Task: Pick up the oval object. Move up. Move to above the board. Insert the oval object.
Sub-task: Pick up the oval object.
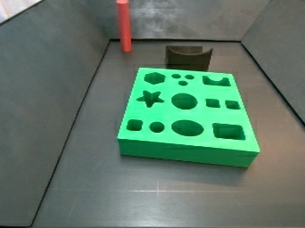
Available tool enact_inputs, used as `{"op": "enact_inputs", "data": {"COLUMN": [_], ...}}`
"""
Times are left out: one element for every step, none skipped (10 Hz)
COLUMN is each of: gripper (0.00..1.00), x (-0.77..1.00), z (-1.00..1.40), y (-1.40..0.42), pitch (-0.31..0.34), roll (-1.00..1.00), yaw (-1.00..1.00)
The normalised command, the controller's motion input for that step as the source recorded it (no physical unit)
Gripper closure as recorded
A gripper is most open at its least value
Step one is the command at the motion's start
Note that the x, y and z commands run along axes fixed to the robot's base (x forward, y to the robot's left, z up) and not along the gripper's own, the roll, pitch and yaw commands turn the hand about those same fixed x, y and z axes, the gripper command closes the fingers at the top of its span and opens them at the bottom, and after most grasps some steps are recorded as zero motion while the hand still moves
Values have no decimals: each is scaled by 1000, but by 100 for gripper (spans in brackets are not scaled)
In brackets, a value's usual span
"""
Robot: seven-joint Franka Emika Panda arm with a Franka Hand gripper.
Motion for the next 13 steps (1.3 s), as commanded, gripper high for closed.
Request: {"op": "enact_inputs", "data": {"gripper": [0,0,0,0,0,0,0,0,0,0,0,0,0], "x": [-477,-494,-554,-489,-480,-477,-249,-180,-140,-189,-240,-317,-320], "z": [-249,-226,-191,-129,-91,-129,-37,-31,-49,-129,-151,-226,-226], "y": [100,203,263,286,286,257,240,260,306,317,271,203,174], "pitch": [-83,-74,-91,-77,-70,-89,-83,-100,-89,-96,-100,-89,-74], "roll": [0,0,0,0,0,0,-81,-137,-130,-96,-70,0,0], "yaw": [-9,0,-17,0,0,0,0,0,0,0,0,0,57]}}
